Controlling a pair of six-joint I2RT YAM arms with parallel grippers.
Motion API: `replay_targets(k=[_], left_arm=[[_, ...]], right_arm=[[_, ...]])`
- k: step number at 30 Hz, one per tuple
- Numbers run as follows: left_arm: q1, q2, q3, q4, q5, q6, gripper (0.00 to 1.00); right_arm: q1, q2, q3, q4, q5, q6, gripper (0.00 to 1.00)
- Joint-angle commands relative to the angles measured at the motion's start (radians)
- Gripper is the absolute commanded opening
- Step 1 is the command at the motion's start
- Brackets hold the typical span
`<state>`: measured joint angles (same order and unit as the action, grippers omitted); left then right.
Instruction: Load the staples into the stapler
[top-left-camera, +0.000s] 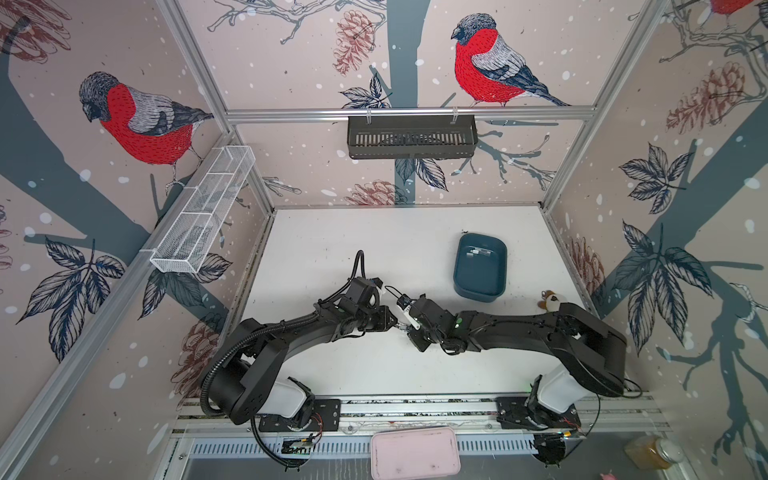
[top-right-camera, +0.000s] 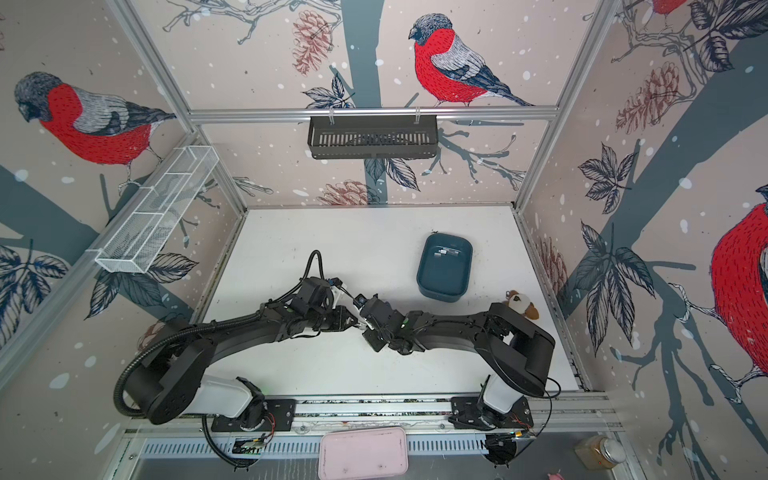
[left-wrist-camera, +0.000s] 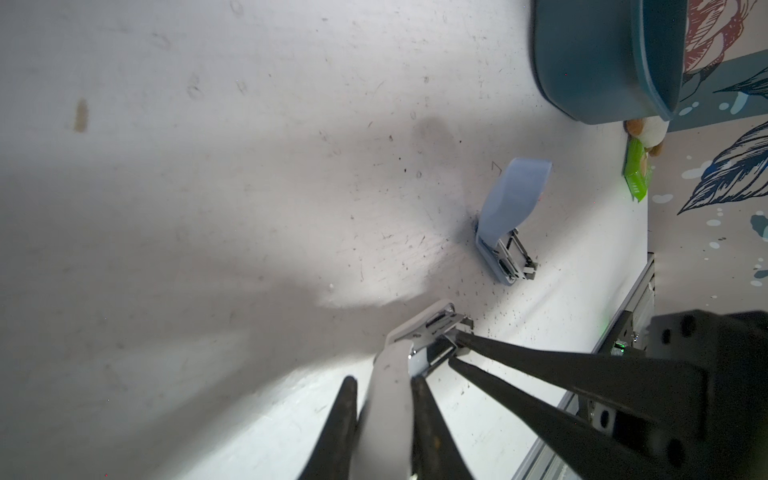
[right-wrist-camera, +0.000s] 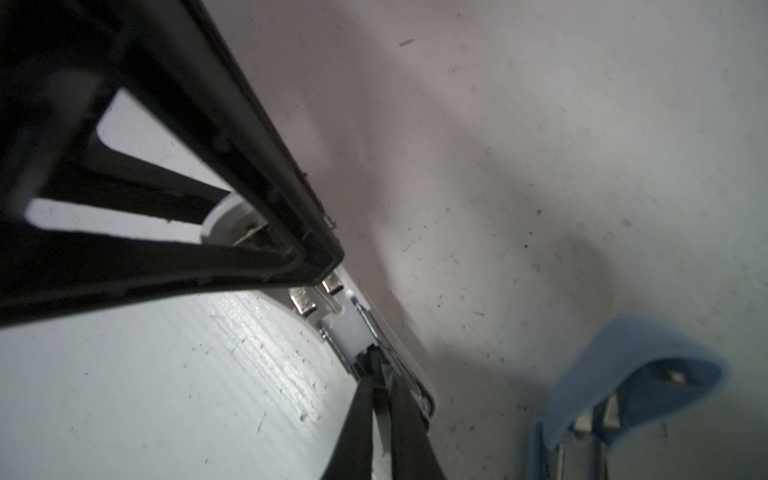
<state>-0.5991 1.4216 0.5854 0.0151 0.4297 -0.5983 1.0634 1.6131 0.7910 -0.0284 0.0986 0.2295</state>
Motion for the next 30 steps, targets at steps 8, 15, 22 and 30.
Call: replay_targets(k=[8,15,22,30], left_arm=[[-0.001,0.003,-0.003,0.003,0.019,0.017,0.11],[-0.003,0.008,-0.003,0.011,0.027,0.015,0.11],[-0.004,0.005,-0.004,0.008,0.023,0.012,0.11],[-0.004,0.005,-0.006,0.002,0.015,0.015,0.11]], right_arm=[[-0.006,0.004,0.007,0.054,0.063,0.009,0.1],[0.001,0.004,0.014,0.084,0.076,0.014,0.08],[0.007,0.011,0.019,0.096,0.098,0.016,0.07],[0.002,-0.055,-0.021,0.054,-0.01,0.002,0.15]])
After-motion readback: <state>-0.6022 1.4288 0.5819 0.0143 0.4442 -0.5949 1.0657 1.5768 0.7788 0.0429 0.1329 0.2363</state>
